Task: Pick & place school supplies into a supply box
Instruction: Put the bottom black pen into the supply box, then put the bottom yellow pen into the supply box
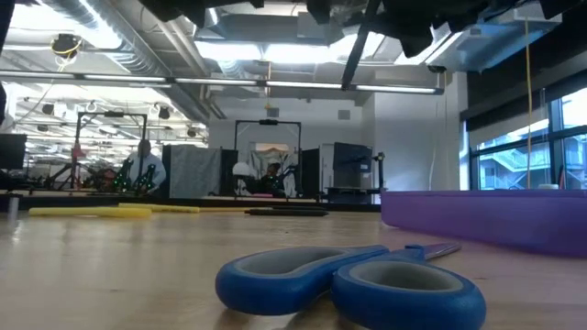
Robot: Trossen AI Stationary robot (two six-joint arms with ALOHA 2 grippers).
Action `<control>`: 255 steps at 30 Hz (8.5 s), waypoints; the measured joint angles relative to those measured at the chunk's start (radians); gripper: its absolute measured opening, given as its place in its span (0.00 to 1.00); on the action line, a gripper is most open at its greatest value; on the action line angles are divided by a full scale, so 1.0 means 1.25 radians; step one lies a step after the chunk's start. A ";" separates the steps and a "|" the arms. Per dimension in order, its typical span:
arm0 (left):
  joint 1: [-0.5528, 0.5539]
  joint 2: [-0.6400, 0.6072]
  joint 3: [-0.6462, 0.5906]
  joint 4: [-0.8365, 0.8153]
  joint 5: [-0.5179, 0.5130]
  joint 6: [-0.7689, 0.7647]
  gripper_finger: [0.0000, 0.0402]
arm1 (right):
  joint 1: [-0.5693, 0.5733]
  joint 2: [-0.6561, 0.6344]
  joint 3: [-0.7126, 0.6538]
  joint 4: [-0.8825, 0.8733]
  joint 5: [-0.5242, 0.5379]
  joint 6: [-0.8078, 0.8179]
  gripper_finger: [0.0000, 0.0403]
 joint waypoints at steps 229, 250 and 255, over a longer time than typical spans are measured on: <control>0.167 0.002 0.062 -1.142 0.006 -0.309 0.10 | -0.094 0.014 0.000 -0.398 -0.106 0.371 0.28; 0.088 0.001 0.103 -0.507 0.321 -0.165 0.04 | 0.021 0.011 0.000 -0.201 -0.089 0.171 0.33; 0.080 0.000 0.103 -0.527 0.315 -0.152 0.00 | 0.020 0.011 0.000 -0.208 -0.033 0.206 0.48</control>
